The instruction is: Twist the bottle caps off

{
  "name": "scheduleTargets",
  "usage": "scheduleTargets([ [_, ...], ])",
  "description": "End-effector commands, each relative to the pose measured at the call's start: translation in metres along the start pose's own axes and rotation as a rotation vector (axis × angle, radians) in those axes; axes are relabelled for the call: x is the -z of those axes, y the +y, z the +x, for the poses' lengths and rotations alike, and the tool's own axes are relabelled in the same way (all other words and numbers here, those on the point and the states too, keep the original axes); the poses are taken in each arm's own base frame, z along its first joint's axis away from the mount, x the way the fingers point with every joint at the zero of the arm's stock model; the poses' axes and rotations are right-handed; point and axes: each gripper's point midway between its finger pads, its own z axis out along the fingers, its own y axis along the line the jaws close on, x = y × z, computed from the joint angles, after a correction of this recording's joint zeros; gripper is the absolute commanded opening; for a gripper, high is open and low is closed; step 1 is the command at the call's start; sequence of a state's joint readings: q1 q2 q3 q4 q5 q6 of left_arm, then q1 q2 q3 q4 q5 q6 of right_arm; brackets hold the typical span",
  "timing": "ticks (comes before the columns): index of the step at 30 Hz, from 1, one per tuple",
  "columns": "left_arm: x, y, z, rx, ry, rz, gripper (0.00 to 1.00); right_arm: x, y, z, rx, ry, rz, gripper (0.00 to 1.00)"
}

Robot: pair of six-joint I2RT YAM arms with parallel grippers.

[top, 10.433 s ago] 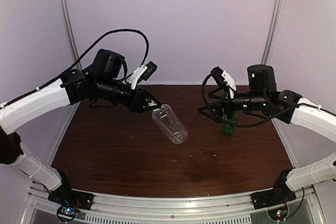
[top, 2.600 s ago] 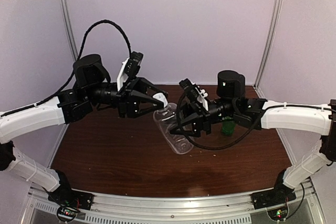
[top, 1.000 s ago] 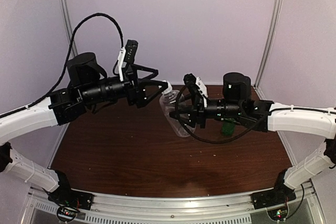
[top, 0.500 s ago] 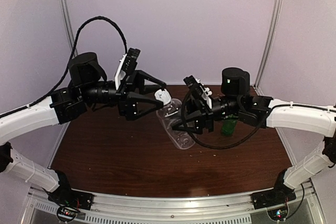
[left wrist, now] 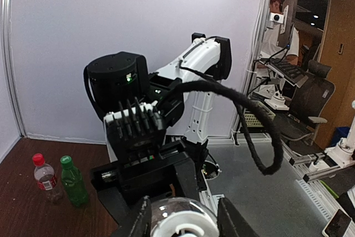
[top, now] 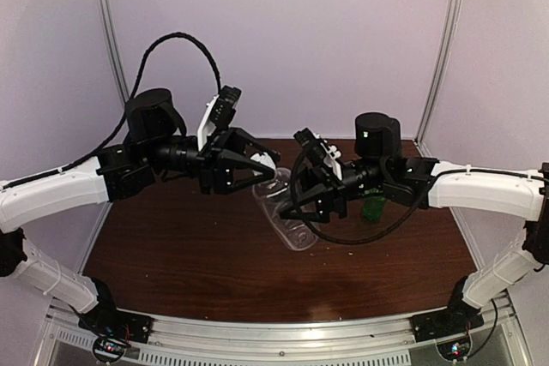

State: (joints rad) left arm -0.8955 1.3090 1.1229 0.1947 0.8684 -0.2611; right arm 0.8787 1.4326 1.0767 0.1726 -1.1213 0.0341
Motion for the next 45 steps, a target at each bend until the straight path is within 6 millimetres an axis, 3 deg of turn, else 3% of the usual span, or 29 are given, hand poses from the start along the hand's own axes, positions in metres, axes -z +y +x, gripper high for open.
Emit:
scheduleTargets([
  [1, 0.000, -0.002, -0.014, -0.034, -0.039, 0.025, 0.39, 0.002, 0.002, -0.017, 0.041, -0.033, -0.004, 0.47],
  [6, 0.001, 0.007, -0.020, -0.005, -0.061, -0.028, 0.24, 0.006, -0.014, -0.017, 0.043, -0.023, 0.108, 0.46],
  [10, 0.004, 0.031, -0.029, 0.073, -0.112, -0.176, 0.18, 0.013, -0.039, -0.014, 0.032, -0.018, 0.273, 0.47],
  [14, 0.013, 0.067, -0.031, 0.185, -0.156, -0.425, 0.18, 0.025, -0.069, -0.013, 0.036, -0.028, 0.464, 0.47],
  [17, 0.023, 0.097, -0.020, 0.300, -0.193, -0.613, 0.19, 0.035, -0.091, -0.008, 0.046, -0.045, 0.602, 0.47],
  [22, 0.027, 0.126, -0.002, 0.366, -0.172, -0.757, 0.26, 0.046, -0.111, 0.001, 0.072, -0.043, 0.728, 0.47],
  [28, 0.023, 0.127, -0.003, 0.352, -0.182, -0.738, 0.35, 0.047, -0.111, 0.004, 0.077, -0.039, 0.736, 0.47],
  [32, 0.018, 0.118, -0.009, 0.294, -0.176, -0.679, 0.53, 0.043, -0.104, 0.006, 0.079, -0.033, 0.694, 0.47],
  [38, 0.022, 0.106, -0.010, 0.242, -0.147, -0.564, 0.75, 0.036, -0.082, 0.004, 0.099, -0.031, 0.583, 0.48],
  [45, 0.034, 0.076, -0.015, 0.157, -0.112, -0.353, 0.89, 0.029, -0.057, 0.001, 0.116, -0.016, 0.443, 0.50],
])
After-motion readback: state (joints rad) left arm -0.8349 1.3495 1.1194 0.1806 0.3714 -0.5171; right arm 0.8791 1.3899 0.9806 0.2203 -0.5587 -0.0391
